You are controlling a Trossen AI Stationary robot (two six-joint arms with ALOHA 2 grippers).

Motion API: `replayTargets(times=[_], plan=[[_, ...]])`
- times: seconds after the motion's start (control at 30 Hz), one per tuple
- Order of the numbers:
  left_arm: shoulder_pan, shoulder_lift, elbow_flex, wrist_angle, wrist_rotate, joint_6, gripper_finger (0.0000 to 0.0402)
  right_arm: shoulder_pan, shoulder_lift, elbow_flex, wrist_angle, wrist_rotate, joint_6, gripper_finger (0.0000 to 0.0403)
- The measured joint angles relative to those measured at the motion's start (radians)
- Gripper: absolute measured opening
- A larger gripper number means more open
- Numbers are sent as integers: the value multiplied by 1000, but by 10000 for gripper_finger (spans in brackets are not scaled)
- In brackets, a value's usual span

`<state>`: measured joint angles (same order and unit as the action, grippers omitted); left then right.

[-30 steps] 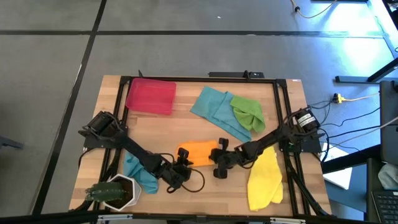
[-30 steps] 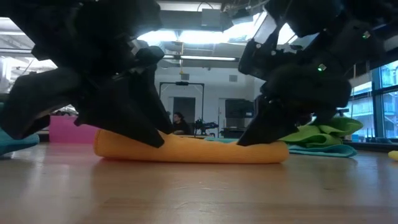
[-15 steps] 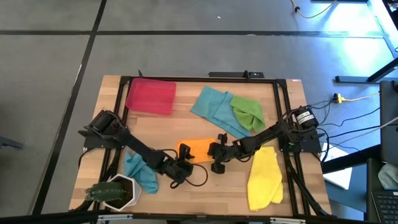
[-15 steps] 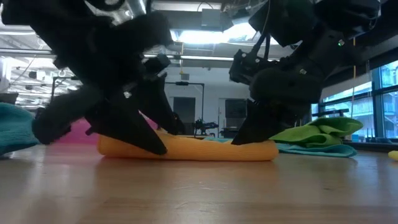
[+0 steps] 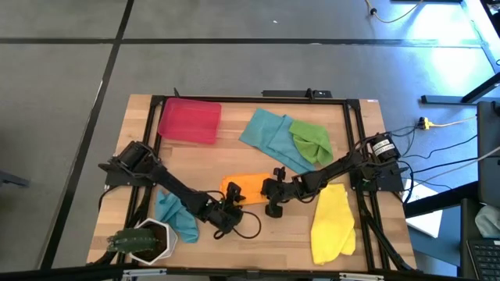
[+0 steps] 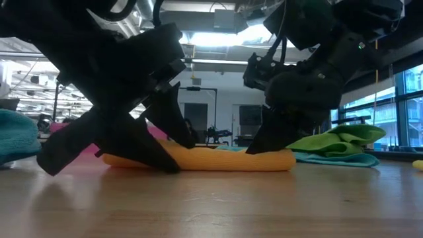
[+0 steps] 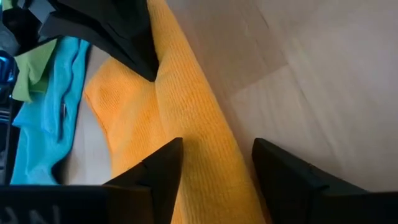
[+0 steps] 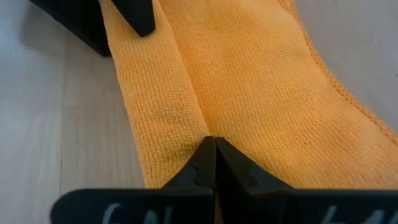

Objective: Roll microfiber towels into tight, uniform cylinder then place into a basket
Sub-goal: Roll the orange microfiber towel

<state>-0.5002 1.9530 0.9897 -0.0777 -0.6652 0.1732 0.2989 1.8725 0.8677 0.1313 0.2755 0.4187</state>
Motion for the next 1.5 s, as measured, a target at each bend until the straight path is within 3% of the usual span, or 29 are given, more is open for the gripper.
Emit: replayTargets(times=[0.27, 0.53, 0.7, 0.93, 1.07, 1.23, 1.5], plan=[[18, 3, -1, -5, 11, 66, 106, 0, 0, 0, 1, -12, 0, 4], [48, 3, -4, -21, 22, 28, 13, 5, -1, 0, 4, -4, -34, 11], [58, 4, -4, -15, 37, -24, 5, 37, -36, -1, 0, 1, -114, 13], [50, -4, -6, -2, 57, -73, 2, 142, -102, -1, 6, 107, -242, 14], [45, -25, -7, 10, 118, -95, 1, 209, -109, -1, 23, 134, -303, 21], [42, -58, -9, 11, 213, -118, 1, 271, -98, -1, 40, 153, -334, 80], [53, -63, -8, 27, 291, -171, 0, 324, -67, 0, 66, 287, -457, 235]])
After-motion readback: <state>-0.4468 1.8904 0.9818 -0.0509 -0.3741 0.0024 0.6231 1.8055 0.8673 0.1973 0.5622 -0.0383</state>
